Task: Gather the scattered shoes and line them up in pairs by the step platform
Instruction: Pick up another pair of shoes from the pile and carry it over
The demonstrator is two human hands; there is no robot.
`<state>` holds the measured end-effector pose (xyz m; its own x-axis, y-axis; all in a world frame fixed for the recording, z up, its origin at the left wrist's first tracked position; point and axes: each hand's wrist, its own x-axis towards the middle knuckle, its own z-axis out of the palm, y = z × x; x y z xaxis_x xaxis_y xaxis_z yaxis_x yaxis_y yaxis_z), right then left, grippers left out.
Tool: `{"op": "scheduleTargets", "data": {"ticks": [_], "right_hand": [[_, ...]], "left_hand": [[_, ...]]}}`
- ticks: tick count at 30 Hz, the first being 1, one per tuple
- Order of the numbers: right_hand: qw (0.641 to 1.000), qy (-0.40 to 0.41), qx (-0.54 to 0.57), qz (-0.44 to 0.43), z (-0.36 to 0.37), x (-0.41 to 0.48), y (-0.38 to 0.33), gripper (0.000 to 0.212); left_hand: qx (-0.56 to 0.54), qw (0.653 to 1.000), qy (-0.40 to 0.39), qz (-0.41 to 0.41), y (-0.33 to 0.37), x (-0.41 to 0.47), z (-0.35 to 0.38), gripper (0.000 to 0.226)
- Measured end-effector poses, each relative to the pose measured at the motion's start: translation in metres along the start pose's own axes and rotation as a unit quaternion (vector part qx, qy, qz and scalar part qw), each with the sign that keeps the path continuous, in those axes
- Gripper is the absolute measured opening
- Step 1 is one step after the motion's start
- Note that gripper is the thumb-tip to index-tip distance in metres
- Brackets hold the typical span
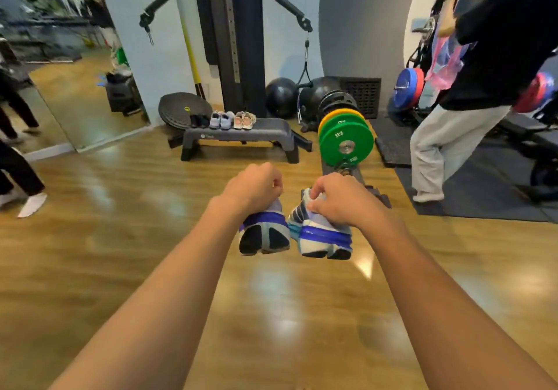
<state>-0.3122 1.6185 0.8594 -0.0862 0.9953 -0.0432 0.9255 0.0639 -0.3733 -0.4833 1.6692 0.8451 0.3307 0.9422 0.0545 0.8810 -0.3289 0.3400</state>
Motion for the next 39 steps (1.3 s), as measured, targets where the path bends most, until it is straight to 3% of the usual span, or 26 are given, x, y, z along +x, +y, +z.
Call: {"op": "scheduleTargets", "data": {"ticks": [4,13,17,24,34,39], "right_hand": [[1.0,-0.012,-0.002,-0.017,0.012,0.129,0.002,0.013],[0.998,-0.036,0.015,-0.041,0.014,0.408,-0.029,0.022],[0.999,-0.03,0.0,-0.045,0.021,0.53,-0.037,0.019],[1.0,-0.021,-0.002,0.007,0.019,0.713,-0.034,0.019],[0.995,-0.085,0.01,0.049,0.026,0.995,0.019,0.022],[0.989,-0.135,0.005,0.063,0.027,1.129,0.036,0.032]], "left_hand": [[-0.008,1.0,-0.007,-0.011,-0.053,0.101,-0.007,0.009],[0.001,0.998,0.012,-0.061,-0.186,0.32,-0.05,0.013],[0.009,0.999,0.015,-0.044,-0.254,0.434,-0.047,0.014],[-0.029,0.999,-0.036,0.005,-0.341,0.631,-0.051,0.01],[-0.092,0.974,-0.208,0.011,-0.43,0.892,-0.038,0.01],[-0.095,0.977,-0.188,-0.009,-0.475,1.018,-0.035,0.014]]}}
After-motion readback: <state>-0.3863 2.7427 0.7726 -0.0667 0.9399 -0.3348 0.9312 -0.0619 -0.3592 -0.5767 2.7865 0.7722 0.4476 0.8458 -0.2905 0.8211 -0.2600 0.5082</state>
